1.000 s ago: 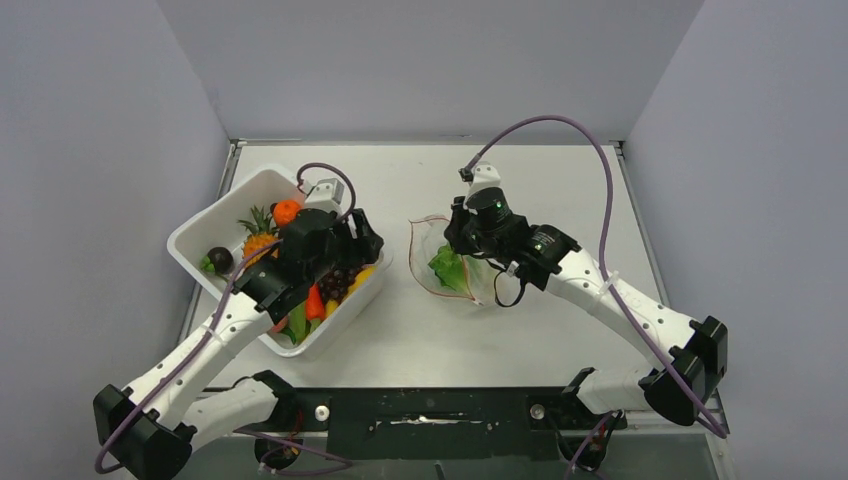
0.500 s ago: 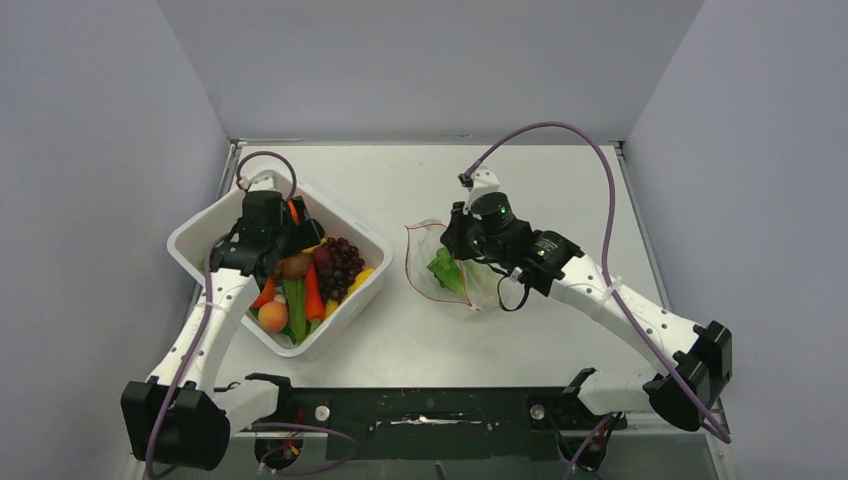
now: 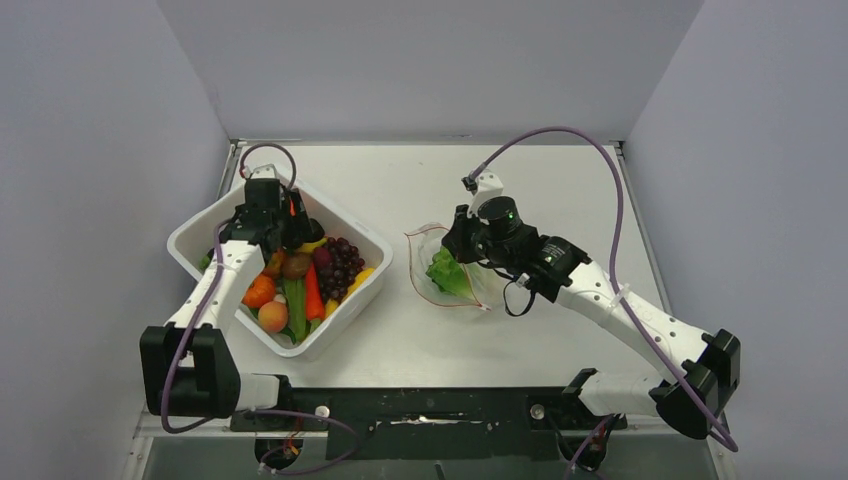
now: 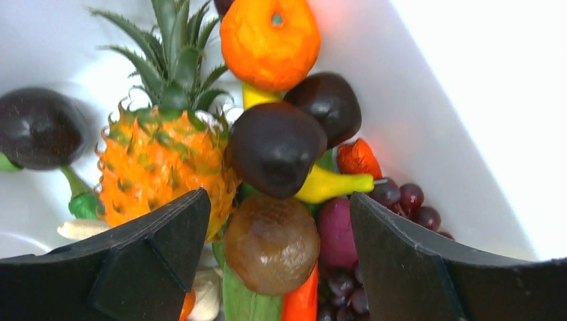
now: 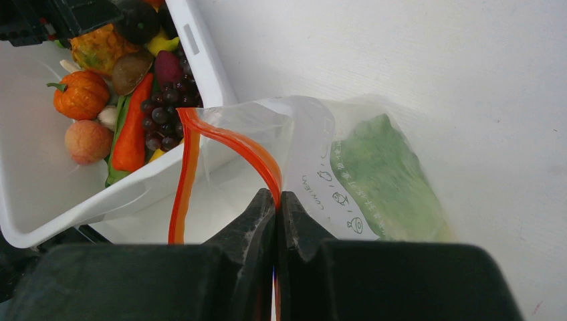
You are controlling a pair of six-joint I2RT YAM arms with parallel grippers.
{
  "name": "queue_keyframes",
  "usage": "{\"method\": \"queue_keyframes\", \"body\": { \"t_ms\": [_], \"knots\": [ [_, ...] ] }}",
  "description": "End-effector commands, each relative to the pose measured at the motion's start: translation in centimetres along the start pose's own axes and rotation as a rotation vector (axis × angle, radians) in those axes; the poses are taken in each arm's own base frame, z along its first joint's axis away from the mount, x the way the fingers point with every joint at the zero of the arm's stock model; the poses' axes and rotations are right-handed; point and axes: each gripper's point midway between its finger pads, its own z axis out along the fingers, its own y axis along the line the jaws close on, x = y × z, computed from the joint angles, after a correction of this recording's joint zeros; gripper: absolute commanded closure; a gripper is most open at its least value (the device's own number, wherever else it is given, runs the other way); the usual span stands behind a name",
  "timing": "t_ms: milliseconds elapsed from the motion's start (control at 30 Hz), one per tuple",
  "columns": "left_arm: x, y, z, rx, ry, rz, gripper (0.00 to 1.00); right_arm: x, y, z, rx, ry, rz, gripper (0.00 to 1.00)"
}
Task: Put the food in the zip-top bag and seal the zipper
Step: Pick up the fake vegetable from the bin.
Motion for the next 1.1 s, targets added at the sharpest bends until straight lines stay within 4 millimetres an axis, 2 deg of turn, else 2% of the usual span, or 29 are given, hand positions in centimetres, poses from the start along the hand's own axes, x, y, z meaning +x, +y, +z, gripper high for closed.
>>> {"method": "queue_keyframes", "body": {
  "t_ms": [0, 200, 433, 633, 867, 1067],
  "knots": [
    [-5.3, -1.8, 0.3, 0.072, -0.132, 0.017, 0.24, -2.3, 1.5, -0.9, -0.068, -0.094, 0.009, 1.0],
    [-4.4, -1.6, 2.8, 0.079, -0.055, 0.054, 0.24, -2.8, 1.6, -1.3, -0.075, -0.106, 0.007, 1.0],
    [-3.8, -1.3, 4.4, 0.085, -0.008, 0.081, 0.24, -2.7, 1.7, -1.7, -0.078, -0.104, 0.008, 1.0],
    [-2.6, -1.3, 4.9, 0.091, 0.007, 0.079, 0.26, -2.6, 1.5, -1.7, -0.067, -0.095, 0.004, 1.0],
    [-2.1, -1.4, 4.9, 0.1, 0.029, 0.066, 0.35, -2.7, 1.4, -2.0, -0.064, -0.113, 0.034, 1.0],
    [-1.6, -1.0, 5.2, 0.072, 0.048, 0.075, 0.33, -1.9, 1.3, -1.8, -0.063, -0.107, 0.059, 1.0]
  ]
}}
